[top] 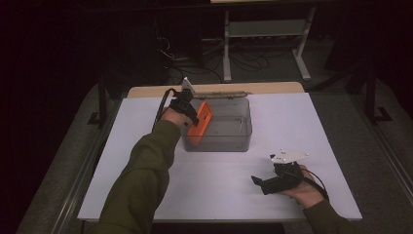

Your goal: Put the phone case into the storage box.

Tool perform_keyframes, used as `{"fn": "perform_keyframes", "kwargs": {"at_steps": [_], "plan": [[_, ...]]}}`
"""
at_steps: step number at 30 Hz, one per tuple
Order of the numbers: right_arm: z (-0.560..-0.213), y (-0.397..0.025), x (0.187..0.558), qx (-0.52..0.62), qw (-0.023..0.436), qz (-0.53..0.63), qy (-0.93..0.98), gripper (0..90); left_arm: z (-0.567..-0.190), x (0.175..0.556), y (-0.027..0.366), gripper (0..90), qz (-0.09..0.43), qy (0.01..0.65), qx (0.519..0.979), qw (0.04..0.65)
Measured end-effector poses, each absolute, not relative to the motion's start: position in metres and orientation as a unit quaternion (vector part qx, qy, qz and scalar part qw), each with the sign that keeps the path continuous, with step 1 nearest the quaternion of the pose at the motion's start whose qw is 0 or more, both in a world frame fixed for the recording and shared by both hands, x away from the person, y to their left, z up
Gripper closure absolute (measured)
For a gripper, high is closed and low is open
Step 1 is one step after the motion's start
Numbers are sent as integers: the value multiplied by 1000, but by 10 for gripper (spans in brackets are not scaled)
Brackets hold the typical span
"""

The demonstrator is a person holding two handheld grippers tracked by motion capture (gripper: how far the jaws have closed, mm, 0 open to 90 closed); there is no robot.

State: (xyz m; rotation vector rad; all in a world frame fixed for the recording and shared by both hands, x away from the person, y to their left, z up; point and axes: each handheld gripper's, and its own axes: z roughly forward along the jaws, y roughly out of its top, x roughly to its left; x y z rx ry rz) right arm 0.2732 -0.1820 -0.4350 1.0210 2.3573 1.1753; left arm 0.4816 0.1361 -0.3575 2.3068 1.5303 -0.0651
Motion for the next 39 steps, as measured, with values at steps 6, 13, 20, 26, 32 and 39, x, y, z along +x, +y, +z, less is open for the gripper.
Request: {"fn": "perform_keyframes", "kwargs": {"at_steps": [6,13,20,26,32,39], "plan": [[-435,-183,273,358,158,412,823,0,-358,482,135,793,-23,547,817,182],[-435,-182,273,357,158,410,824,0,-359,482,136,791,-21,551,816,174],[-435,-182,273,357,158,410,824,0,-360,484,138,786,-22,554,814,174],[-435,-182,273,357,158,410,825,0,-361,484,138,767,-17,556,813,173],[-435,-182,273,356,159,411,824,0,-359,485,140,735,-17,556,812,178],[-435,-182,273,356,158,410,825,0,-353,485,139,667,-5,550,815,181]]}}
